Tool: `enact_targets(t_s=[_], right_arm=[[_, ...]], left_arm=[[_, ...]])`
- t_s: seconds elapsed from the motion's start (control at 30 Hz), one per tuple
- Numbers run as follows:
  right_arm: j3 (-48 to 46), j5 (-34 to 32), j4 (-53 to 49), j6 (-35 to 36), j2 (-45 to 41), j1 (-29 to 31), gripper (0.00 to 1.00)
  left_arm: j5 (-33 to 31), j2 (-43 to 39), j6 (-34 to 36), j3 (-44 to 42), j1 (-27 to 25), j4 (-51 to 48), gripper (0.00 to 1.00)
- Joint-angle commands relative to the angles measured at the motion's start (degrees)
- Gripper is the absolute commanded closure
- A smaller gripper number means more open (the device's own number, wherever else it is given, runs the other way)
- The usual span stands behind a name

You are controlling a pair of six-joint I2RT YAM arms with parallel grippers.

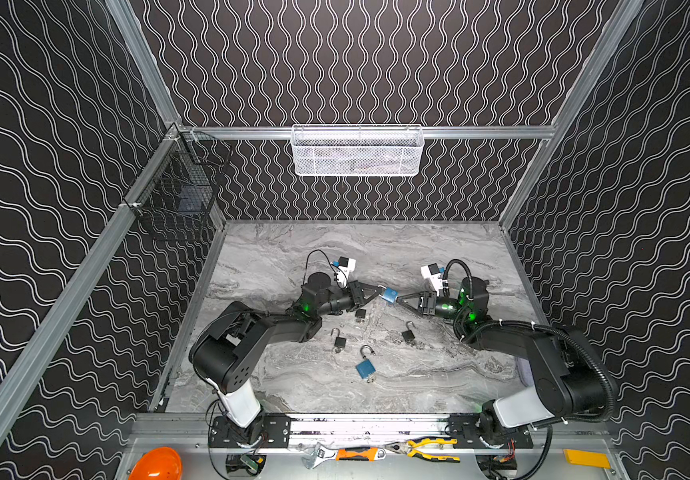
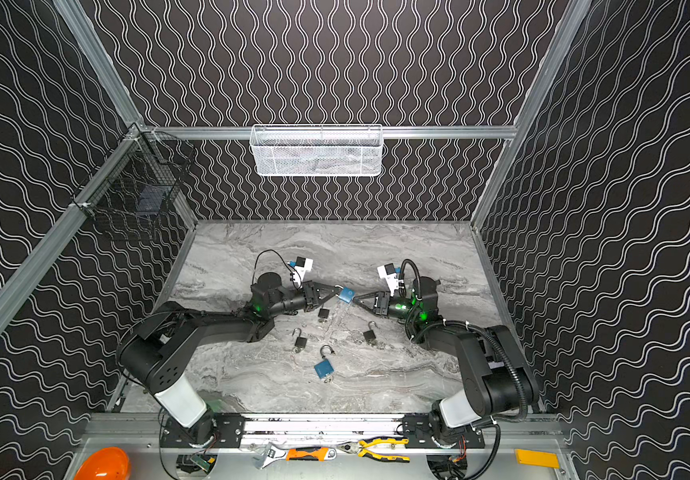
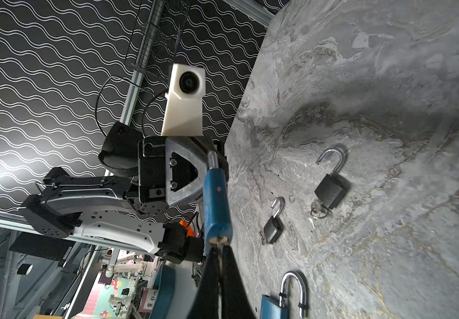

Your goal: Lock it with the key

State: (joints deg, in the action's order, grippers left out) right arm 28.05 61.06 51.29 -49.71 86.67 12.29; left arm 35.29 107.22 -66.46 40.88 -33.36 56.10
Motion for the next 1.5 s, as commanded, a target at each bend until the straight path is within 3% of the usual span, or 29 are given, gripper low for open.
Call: enact_targets(t_s=[0.0,0.33,0.57,0.8,1.07,1.3,1.47], right_arm=[[-1.0,-1.1,3.7,-1.8,-0.4,-0.8,1.0],[-1.8,-0.4,8.4,-4.4,0.3,-1.6,1.0],[-2.6,0.3,4.6,-2.1,-1.4,-4.7,1.0],[-2.1,0.3,-4.8,2.5,-5.2,-9.2,1.0],[0.6,-6.7,-27.1,11.8,-8.5,-18.3,1.0],[2.4,-11.7,-37.4,13.9,-8.1,-23.6,1.0],[1.7,-11.4,-37.6,13.0,-7.8,-25.2,1.0]], left_arm=[[-3.1,-0.6,-0.6,-0.3,0.5,4.2,1.0],[-4.8,-1.5,-1.4,-1.9,0.6,6.0,1.0],[-3.7,-2.6,-0.3,-2.2,1.5,4.1,1.0],[-0.8,-2.7,6.1,2.2,2.2,-7.8,1.0],[5.5,6.4,17.7,19.4,2.2,-29.7,1.0],[9.1,20.2,31.1,42.7,1.6,-52.5,1.0],[11.4,29.2,35.8,54.8,1.0,-59.9,1.0]])
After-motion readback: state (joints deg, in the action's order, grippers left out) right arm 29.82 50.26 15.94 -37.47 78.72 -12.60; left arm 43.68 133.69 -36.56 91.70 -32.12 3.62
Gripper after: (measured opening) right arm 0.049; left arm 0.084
